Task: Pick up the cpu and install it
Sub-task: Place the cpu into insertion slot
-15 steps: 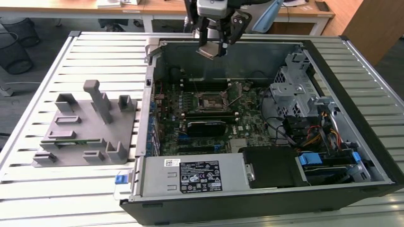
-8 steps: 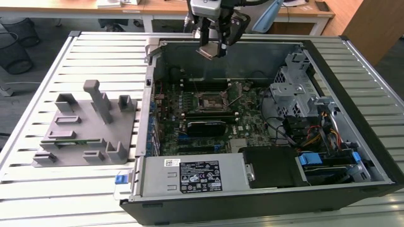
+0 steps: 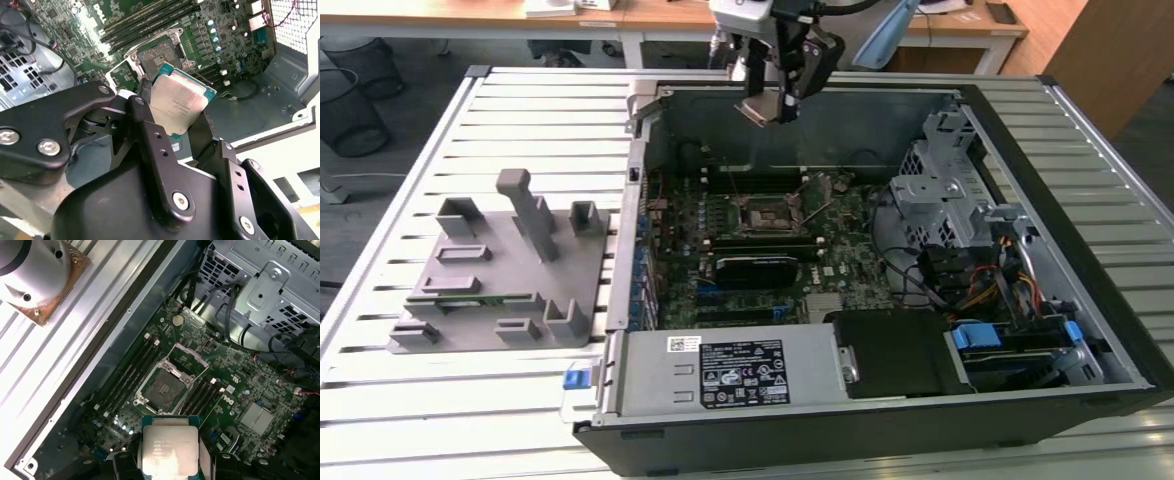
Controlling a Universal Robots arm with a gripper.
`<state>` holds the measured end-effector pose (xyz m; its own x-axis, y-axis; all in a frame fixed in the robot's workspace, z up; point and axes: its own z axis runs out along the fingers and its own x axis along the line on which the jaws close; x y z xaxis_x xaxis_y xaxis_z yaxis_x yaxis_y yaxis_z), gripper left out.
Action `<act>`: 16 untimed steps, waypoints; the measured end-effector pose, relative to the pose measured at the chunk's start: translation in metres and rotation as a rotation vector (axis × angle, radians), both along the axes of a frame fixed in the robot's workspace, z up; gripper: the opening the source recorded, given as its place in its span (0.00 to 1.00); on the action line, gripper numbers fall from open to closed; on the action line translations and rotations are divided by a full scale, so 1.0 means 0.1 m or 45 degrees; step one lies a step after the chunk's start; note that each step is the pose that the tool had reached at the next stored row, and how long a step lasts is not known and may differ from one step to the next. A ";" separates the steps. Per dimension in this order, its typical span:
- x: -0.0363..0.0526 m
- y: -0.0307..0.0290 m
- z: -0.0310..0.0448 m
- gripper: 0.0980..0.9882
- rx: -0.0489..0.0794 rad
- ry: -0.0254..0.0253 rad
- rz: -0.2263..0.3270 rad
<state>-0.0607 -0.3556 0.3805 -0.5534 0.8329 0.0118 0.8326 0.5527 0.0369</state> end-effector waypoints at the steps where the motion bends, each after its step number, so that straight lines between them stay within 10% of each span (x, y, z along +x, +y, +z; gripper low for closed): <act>1: 0.000 0.001 -0.003 0.50 0.000 0.0000 -0.021; 16: 0.000 0.004 -0.058 0.50 0.000 0.0002 -0.340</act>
